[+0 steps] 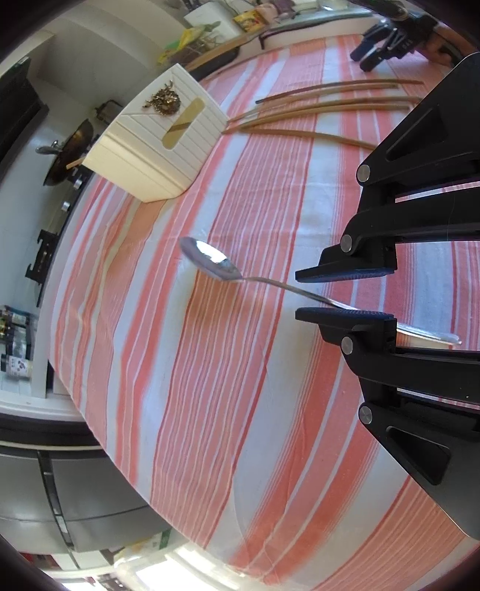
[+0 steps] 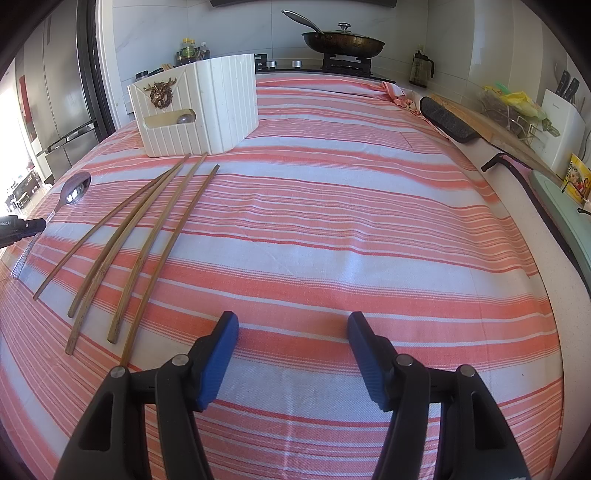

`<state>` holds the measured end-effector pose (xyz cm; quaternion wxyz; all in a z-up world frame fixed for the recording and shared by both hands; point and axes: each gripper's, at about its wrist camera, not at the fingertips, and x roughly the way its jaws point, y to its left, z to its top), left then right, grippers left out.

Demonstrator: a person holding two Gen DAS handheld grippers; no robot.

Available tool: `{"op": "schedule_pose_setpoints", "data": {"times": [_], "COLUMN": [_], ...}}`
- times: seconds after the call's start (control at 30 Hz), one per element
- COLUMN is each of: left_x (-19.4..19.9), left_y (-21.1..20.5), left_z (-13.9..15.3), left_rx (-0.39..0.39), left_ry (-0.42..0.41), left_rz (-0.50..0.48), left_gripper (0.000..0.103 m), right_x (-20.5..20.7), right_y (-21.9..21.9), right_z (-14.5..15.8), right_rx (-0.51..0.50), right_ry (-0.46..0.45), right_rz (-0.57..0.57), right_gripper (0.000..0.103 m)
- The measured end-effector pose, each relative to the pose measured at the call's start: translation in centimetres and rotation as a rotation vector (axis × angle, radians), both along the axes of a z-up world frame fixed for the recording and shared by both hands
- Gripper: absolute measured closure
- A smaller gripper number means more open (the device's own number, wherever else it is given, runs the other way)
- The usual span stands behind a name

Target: Organize utensils

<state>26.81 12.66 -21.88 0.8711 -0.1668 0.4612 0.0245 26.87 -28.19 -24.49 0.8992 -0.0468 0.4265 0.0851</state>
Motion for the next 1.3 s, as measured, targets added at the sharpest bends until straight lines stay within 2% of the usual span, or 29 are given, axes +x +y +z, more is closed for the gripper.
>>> {"op": "schedule_pose_setpoints", "data": {"times": [0.3,0.37,0.4,0.47,0.57,0.67,0.73,0.8,0.87,0.93,0.97,1.1,1.23,1.27,1.3], "left_x": [-0.5,-0.6,-0.7,-0.8,-0.8,-1.1,-1.3,-1.5,-1.7,-1.8,-1.9,-2.4,-2.6,-2.6,-2.4], "left_y": [0.2,0.0,0.0,-0.2,-0.9,-1.5,-1.6,-1.6,-1.9,-2.1,-2.2,-2.3,-2.6,-2.8,-3.1], "left_z": [-0.6,-0.6,-0.6,-0.6,-0.4,-0.1,0.0,0.0,0.0,-0.2,-0.2,-0.2,0.2,0.3,0.3], "left_rx": [0.030,0.048,0.048,0.048,0.069,0.110,0.116,0.121,0.139,0.167,0.178,0.197,0.235,0.240,0.246], "left_ry": [0.013,0.012,0.009,0.001,-0.004,-0.007,-0.010,-0.010,-0.011,-0.010,-0.008,-0.009,-0.037,-0.046,-0.053], "left_rz": [-0.002,-0.015,-0.018,-0.024,-0.041,-0.054,-0.062,-0.067,-0.074,-0.082,-0.086,-0.096,-0.100,-0.104,-0.109], "left_gripper": [0.090,0.086,0.085,0.077,0.062,0.051,0.050,0.047,0.043,0.041,0.041,0.037,0.027,0.024,0.022], "right_x": [-0.1,-0.2,-0.4,-0.4,0.5,2.2,3.2,3.9,3.7,3.5,3.4,2.6,1.2,0.9,0.7], "right_y": [0.0,0.4,0.9,2.3,5.1,6.9,7.2,7.4,7.7,7.6,7.1,3.7,1.1,0.7,0.5], "right_z": [0.2,0.6,1.1,2.2,2.9,2.5,1.8,0.9,0.8,0.8,0.8,1.0,1.5,1.7,1.8], "right_rx": [-0.001,0.023,0.071,0.158,0.161,0.113,0.131,0.108,0.078,0.027,0.014,-0.045,-0.071,-0.065,-0.056], "right_ry": [0.003,0.037,0.051,0.068,0.077,0.093,0.125,0.150,0.137,0.130,0.126,0.117,0.109,0.096,0.089], "right_rz": [-0.006,0.000,0.028,0.079,0.124,0.128,0.119,0.108,0.122,0.119,0.096,-0.029,-0.070,-0.065,-0.058], "right_gripper": [0.040,0.040,0.040,0.040,0.041,0.059,0.063,0.078,0.080,0.096,0.097,0.097,0.094,0.082,0.056]}}
